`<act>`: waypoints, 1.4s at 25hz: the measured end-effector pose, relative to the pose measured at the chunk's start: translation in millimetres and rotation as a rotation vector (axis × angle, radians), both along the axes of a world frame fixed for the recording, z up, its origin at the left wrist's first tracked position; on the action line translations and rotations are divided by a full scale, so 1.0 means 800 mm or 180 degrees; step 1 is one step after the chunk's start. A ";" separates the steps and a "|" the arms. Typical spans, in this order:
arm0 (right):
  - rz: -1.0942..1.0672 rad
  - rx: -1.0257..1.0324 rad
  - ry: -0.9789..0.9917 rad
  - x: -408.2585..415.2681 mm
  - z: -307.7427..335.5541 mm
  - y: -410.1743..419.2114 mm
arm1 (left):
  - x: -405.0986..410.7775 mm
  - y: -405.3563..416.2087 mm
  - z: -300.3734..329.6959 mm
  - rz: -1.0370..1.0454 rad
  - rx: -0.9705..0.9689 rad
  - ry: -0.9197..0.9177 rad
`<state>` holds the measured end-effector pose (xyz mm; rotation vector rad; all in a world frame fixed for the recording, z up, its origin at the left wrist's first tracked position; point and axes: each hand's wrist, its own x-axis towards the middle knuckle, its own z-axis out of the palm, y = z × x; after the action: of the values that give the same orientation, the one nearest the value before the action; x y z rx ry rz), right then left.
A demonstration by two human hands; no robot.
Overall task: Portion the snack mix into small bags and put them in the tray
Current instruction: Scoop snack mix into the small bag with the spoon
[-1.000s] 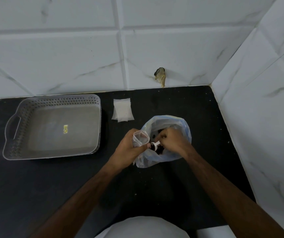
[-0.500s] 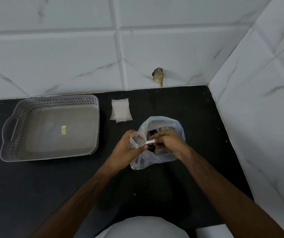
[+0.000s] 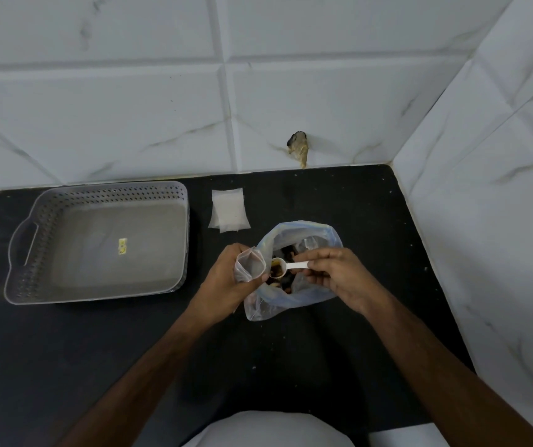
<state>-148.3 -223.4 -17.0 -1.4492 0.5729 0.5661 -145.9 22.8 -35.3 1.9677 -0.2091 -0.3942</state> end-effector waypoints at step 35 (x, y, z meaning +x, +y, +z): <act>0.0178 -0.0275 -0.1816 -0.032 0.111 0.042 | 0.001 -0.011 0.011 0.0539 -0.0725 -0.0158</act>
<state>-174.1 -190.1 71.9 -1.6228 0.1054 0.1516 -145.1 14.0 -26.6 1.7561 -0.1122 -0.2019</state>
